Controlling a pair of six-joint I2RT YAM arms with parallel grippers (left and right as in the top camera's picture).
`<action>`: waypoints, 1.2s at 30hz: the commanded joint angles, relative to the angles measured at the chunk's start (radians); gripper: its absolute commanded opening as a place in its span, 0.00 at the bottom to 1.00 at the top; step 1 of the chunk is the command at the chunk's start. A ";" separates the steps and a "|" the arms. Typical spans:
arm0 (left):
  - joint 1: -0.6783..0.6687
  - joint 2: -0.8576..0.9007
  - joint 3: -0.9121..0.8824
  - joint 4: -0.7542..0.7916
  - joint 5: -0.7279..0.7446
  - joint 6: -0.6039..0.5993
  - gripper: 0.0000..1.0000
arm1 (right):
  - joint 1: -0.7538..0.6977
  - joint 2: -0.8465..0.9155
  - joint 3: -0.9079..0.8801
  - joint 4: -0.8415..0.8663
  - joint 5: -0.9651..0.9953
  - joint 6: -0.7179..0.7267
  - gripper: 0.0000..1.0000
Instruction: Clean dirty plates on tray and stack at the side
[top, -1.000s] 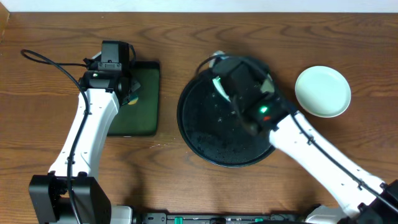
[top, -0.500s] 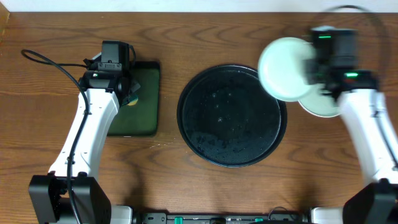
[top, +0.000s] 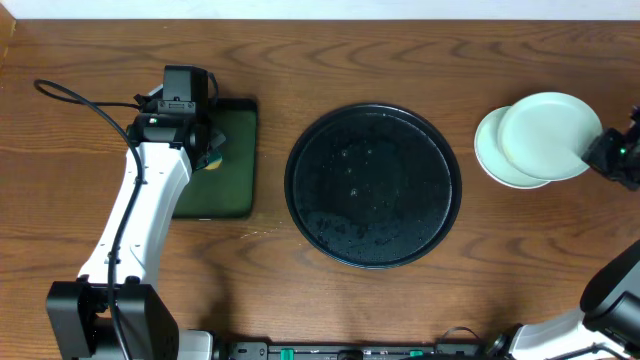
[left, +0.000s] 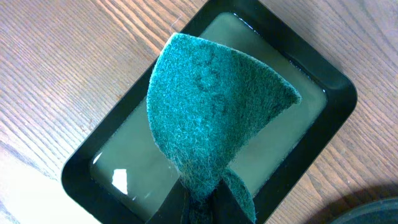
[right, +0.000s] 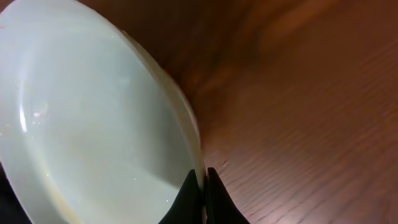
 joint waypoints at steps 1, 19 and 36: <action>0.004 -0.006 -0.004 0.002 -0.019 0.008 0.07 | 0.000 0.032 0.008 0.034 -0.047 0.050 0.01; 0.005 0.007 -0.004 0.013 0.003 0.006 0.08 | 0.128 0.067 0.008 0.025 -0.050 0.094 0.57; 0.082 0.156 -0.004 0.145 0.071 0.038 0.08 | 0.594 -0.333 0.008 -0.121 0.066 0.122 0.84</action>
